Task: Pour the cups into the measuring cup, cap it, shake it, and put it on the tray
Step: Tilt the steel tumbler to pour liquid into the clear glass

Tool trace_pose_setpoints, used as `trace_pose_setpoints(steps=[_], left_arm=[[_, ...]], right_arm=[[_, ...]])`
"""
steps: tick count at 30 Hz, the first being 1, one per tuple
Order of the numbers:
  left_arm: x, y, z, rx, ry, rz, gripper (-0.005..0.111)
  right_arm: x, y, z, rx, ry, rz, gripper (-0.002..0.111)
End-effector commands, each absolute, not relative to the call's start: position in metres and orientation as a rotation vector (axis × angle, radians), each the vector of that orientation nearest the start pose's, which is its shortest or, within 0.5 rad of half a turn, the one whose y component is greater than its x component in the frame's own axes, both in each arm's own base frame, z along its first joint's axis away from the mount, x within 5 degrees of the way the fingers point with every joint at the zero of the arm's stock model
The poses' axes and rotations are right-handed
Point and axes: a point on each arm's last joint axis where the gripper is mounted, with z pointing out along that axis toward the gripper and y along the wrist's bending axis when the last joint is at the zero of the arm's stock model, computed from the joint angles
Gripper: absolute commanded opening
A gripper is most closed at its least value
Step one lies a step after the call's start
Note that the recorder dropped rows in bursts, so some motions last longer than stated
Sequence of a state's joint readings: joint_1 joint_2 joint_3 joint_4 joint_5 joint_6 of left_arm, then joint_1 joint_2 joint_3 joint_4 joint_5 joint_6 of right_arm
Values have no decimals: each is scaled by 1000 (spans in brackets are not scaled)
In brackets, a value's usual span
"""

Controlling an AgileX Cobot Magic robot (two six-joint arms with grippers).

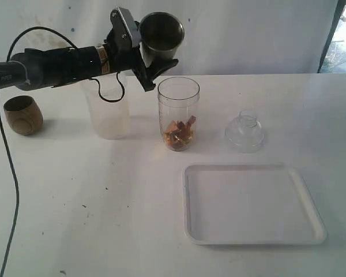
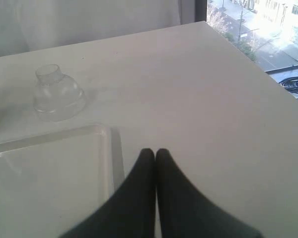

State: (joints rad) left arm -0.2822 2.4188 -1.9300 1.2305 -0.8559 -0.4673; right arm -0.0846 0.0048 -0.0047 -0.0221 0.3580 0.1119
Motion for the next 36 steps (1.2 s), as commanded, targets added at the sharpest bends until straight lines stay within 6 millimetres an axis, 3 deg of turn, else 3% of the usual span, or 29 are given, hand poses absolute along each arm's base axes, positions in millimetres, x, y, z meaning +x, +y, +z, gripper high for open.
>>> trace_pose_setpoints(steps=[1,21,36], left_arm=[[498,-213,223,1133,1028,-438,0],[500,-212,218,1312,864,-147,0],[501,-210,228,1337,831,-43,0]], right_arm=[[53,-5,182,168,1826,1,0],[53,-5,182,191,1824,18,0],[53,-5,182,191,1824,18,0]])
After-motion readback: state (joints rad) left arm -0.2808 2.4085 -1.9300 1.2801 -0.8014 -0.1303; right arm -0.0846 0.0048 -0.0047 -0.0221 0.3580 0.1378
